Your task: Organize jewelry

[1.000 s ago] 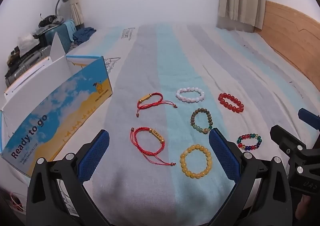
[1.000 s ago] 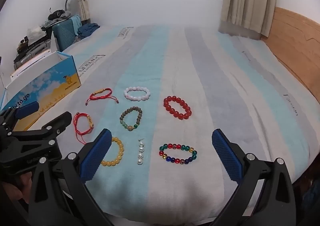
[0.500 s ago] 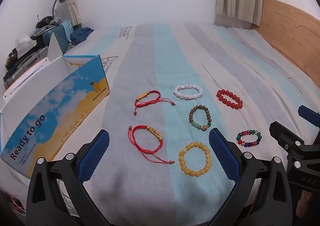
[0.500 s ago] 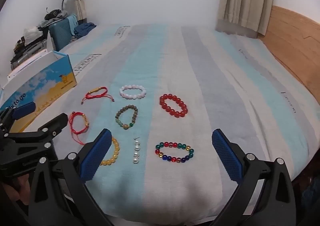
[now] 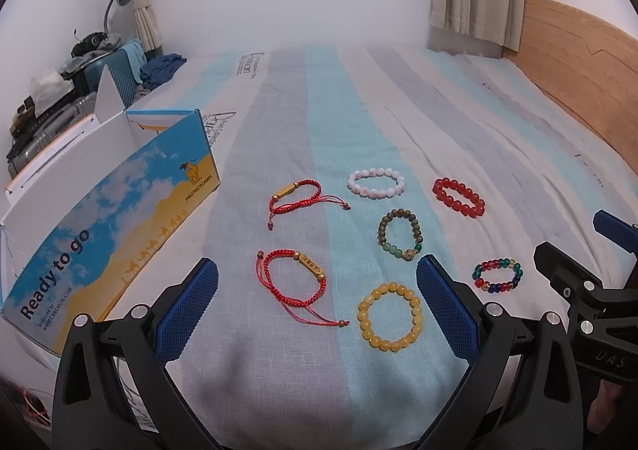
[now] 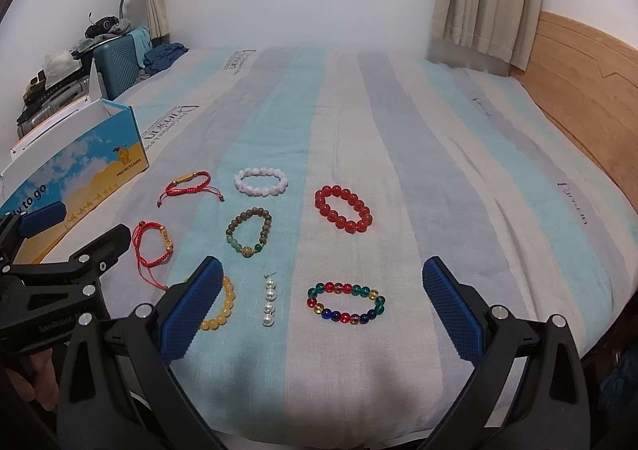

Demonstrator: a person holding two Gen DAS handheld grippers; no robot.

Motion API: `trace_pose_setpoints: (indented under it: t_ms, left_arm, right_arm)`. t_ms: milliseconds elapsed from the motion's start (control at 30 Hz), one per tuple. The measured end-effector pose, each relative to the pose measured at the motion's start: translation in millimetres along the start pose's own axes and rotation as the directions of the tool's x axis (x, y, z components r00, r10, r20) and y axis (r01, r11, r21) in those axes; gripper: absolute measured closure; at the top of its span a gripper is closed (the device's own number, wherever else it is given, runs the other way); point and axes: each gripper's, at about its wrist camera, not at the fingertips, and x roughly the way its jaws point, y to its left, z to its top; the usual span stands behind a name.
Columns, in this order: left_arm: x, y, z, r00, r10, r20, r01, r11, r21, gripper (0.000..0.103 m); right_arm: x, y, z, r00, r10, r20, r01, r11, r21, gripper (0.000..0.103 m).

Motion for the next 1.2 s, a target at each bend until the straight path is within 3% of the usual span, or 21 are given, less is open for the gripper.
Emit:
trace_pose_setpoints:
  t_ms: [1200]
  left_arm:
    - [3.4,-1.2,-4.2,1.0,-0.005,-0.011,0.005,1.0,-0.003,0.006]
  right_arm:
    - [3.0,-1.2,-0.6,1.0,-0.002,-0.014,0.002,1.0,0.005,0.007]
